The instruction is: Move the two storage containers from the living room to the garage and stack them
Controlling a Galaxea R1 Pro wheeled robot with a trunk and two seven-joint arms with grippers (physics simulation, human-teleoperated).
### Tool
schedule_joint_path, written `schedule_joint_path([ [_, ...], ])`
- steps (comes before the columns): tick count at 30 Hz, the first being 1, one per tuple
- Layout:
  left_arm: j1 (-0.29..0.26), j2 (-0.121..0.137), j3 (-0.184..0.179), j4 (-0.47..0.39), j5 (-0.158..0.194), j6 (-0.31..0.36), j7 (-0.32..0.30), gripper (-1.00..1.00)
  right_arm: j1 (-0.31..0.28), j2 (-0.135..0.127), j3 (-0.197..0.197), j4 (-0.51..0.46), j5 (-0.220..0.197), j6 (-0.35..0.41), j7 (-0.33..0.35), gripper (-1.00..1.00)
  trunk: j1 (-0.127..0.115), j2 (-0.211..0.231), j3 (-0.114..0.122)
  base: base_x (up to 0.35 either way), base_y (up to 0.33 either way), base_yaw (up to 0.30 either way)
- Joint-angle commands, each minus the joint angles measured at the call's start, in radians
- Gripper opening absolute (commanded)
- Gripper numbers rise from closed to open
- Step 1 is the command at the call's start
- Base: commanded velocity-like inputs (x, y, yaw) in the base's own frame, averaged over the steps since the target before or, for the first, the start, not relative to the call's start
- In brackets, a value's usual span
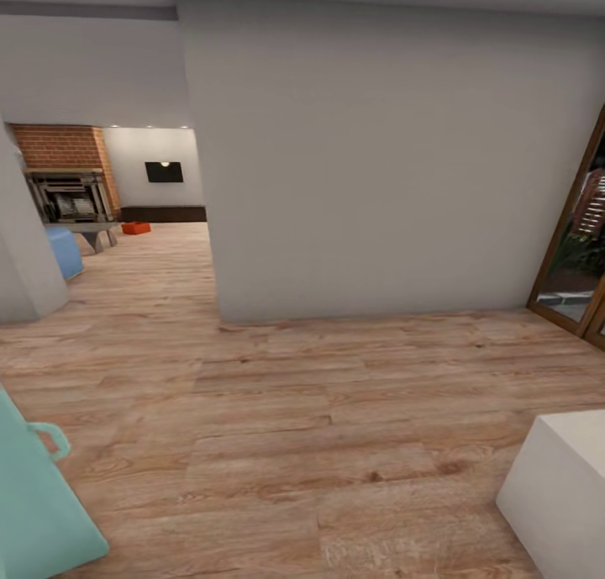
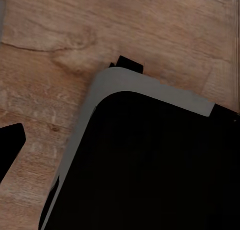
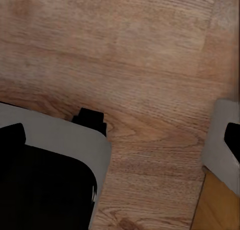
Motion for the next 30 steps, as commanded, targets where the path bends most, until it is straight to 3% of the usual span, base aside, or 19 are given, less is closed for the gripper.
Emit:
schedule_joint_path([
  [1, 0.000, -0.001, 0.007, -0.001, -0.001, 0.002, 0.001, 1.00, -0.001, 0.000, 0.011, 0.003, -0.007, -0.003, 0.004, 1.00, 0.001, 0.000, -0.001, 0.326, 0.000, 0.000],
  [5, 0.000, -0.001, 0.009, -0.001, -0.001, -0.001, 0.001, 1.00, -0.001, -0.006, 0.016, 0.004, 0.016, -0.006, 0.004, 1.00, 0.001, 0.000, -0.001, 0.326, 0.000, 0.000],
  [11, 0.000, 0.000, 0.008, -0.001, -0.001, 0.000, 0.001, 1.00, -0.001, -0.018, 0.016, 0.006, 0.015, -0.006, 0.004, 1.00, 0.001, 0.000, -0.001, 0.326, 0.000, 0.000],
  [30, 0.000, 0.000, 0.007, 0.006, -0.001, 0.001, -0.007, 1.00, -0.001, -0.014, 0.018, 0.007, 0.017, 0.006, 0.008, 1.00, 0.001, 0.000, -0.001, 0.326, 0.000, 0.000],
])
